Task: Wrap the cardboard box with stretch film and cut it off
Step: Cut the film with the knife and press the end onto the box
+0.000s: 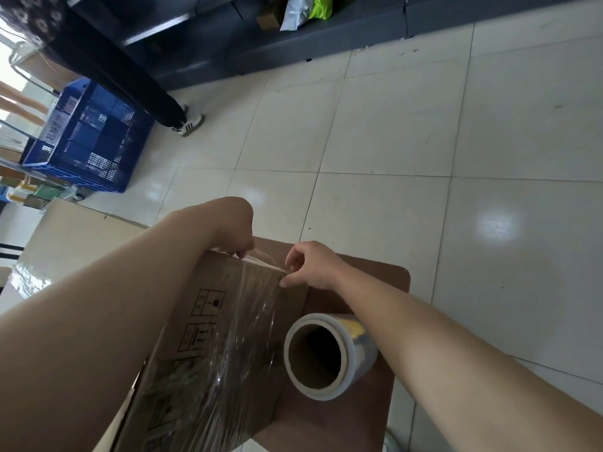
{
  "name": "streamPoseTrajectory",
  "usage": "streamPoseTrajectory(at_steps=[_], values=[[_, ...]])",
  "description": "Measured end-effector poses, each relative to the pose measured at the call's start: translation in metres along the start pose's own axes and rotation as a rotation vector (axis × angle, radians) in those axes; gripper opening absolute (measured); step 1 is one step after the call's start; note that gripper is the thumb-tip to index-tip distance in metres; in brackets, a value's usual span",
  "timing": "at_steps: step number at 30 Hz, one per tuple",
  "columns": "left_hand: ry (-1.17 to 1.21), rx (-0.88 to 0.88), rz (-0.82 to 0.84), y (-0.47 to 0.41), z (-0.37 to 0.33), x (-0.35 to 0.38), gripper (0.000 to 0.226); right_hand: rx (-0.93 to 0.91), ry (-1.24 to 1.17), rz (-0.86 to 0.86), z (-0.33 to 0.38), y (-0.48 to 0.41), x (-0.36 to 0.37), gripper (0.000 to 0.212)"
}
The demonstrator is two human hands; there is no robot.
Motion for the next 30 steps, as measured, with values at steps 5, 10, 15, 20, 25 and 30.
streamPoseTrajectory(at_steps=[5, 10, 15, 20, 25, 30], values=[[0.05, -0.004, 0.042, -0.005, 0.007, 0.001, 0.014, -0.048, 0.073, -0.018, 0.005, -0.004, -0.007, 0.011], [0.098, -0.023, 0.058, -0.009, 0.014, -0.001, 0.01, -0.018, 0.131, -0.043, 0.005, -0.008, -0.008, 0.013], [0.044, -0.057, 0.051, -0.014, 0.021, 0.0, 0.023, -0.008, 0.128, -0.017, 0.011, -0.016, -0.002, 0.018], [0.01, -0.087, 0.063, -0.016, 0.024, 0.004, 0.027, 0.035, 0.062, -0.071, 0.006, -0.02, -0.006, 0.01], [-0.002, -0.102, 0.05, -0.016, 0.027, 0.002, 0.026, 0.112, -0.011, -0.107, 0.0, -0.016, -0.011, 0.021], [0.129, 0.002, 0.044, -0.008, 0.027, -0.003, 0.028, 0.063, -0.119, -0.041, 0.016, 0.001, -0.008, 0.047]])
Point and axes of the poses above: each hand's wrist, its own y-axis away from the middle knuckle, its own x-axis out of the palm, z = x × y, the point moved 9 cm from there along -y, towards the middle knuckle, and after that the axes turned 10 degrees about z, right-handed, at the moved point
